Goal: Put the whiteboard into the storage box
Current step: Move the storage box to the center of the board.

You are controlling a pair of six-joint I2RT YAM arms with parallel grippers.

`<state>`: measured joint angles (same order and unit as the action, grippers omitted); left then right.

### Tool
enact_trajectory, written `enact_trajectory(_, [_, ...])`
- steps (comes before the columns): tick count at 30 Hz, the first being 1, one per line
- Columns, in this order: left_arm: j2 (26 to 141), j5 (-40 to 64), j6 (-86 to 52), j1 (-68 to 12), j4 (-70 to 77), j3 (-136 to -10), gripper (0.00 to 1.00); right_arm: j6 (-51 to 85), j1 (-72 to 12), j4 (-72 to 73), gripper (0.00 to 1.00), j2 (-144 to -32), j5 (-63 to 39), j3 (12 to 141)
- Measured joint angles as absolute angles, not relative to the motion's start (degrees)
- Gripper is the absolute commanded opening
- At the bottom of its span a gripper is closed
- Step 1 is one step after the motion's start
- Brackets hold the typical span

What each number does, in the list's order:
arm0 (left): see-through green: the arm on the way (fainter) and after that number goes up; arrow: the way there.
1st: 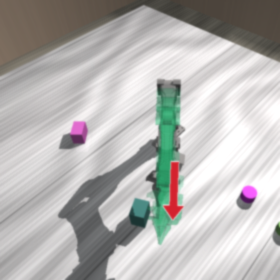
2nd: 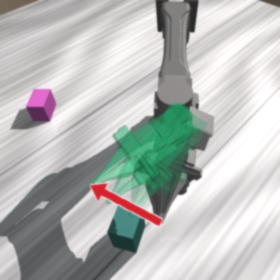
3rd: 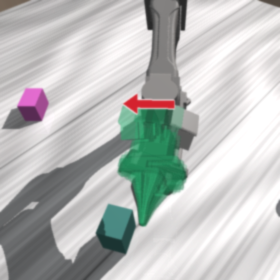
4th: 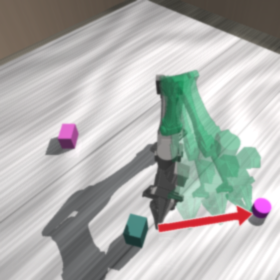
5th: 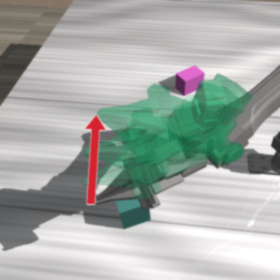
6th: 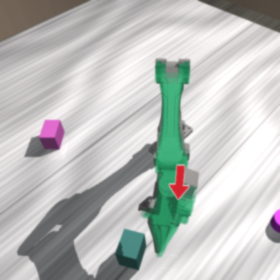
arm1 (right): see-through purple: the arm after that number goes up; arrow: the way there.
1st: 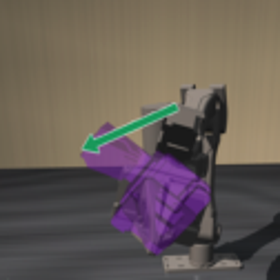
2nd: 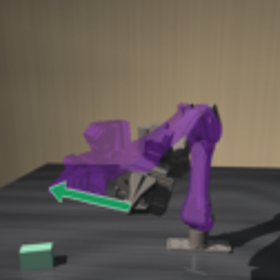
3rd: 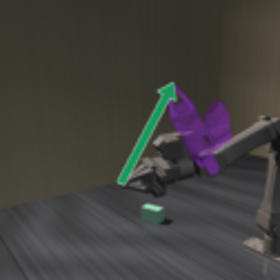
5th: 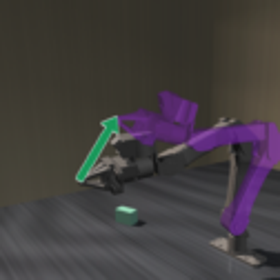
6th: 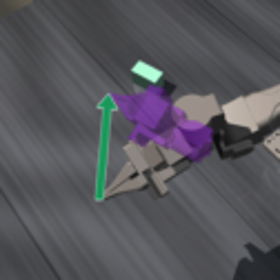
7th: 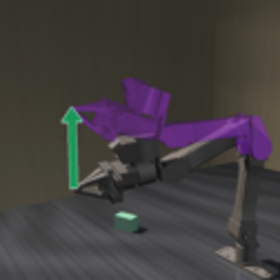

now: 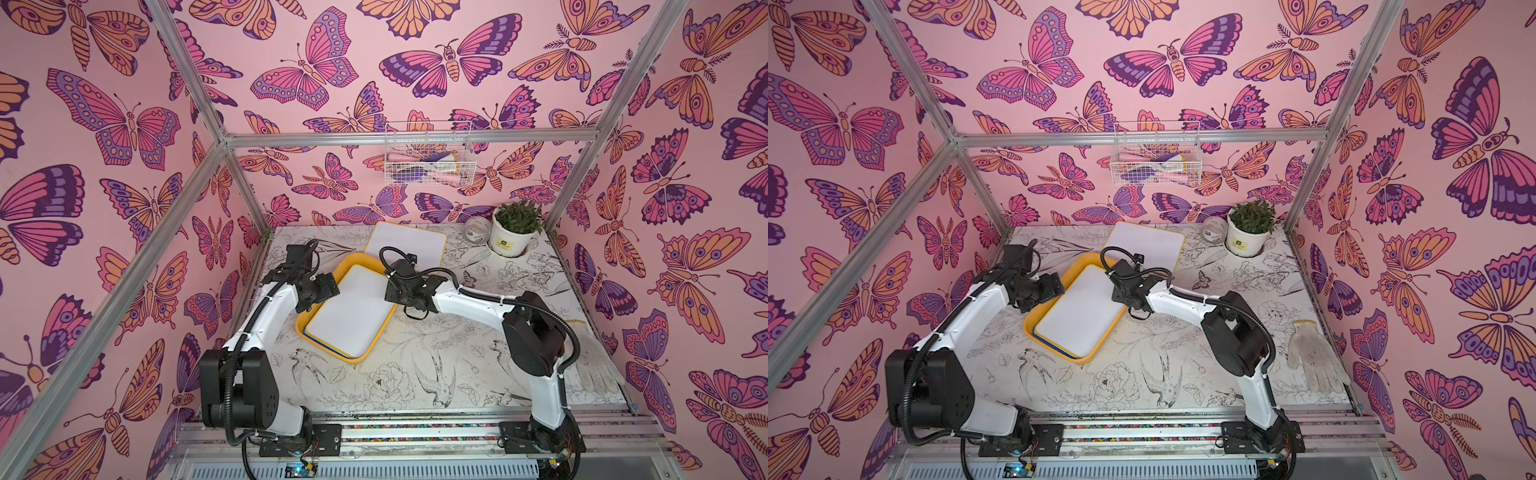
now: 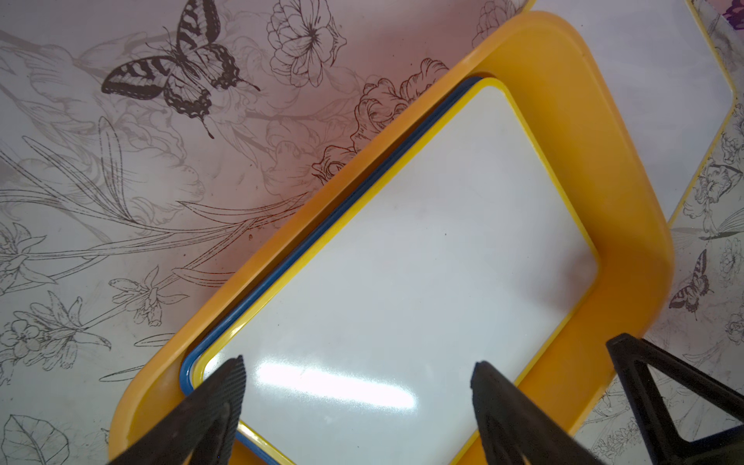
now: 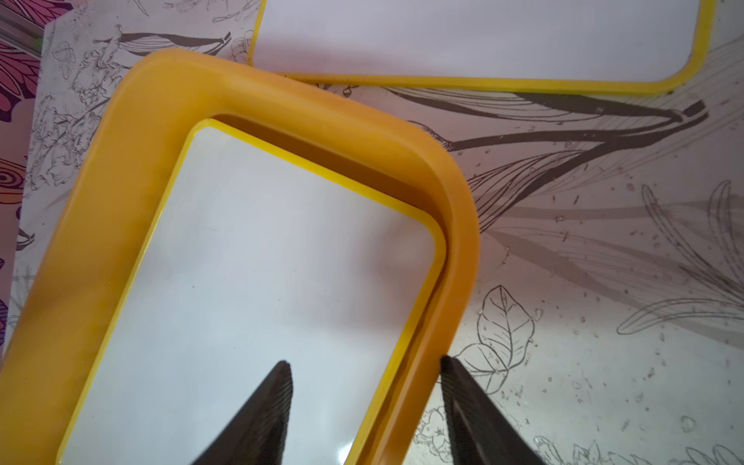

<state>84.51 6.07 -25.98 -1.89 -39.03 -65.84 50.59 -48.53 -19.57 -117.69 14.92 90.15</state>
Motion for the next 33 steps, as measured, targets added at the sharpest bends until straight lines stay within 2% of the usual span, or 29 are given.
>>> enact_trajectory(12, [84.5,6.0,-26.0,-0.9,-39.0,-65.8,0.9,43.5,-51.2,-22.9,0.61,-130.1,12.3,109.0])
enact_trajectory(17, [84.5,5.8,-26.0,-0.4,-39.0,-65.8,0.9,38.8,-52.4,-21.3,0.73,-131.7,9.5,111.4])
enact_trajectory(21, [84.5,6.0,-26.0,-0.3,-39.0,-65.8,0.9,32.8,-52.0,-19.1,0.8,-129.5,8.9,108.1])
enact_trajectory(26, [84.5,7.4,-26.0,-0.4,-39.0,-65.8,0.91,28.2,-44.7,-14.6,0.84,-120.4,6.2,96.4])
enact_trajectory(33, [84.4,8.1,-25.8,-5.7,-38.9,-65.8,0.92,24.5,-31.7,-13.1,0.91,-116.4,5.3,92.4])
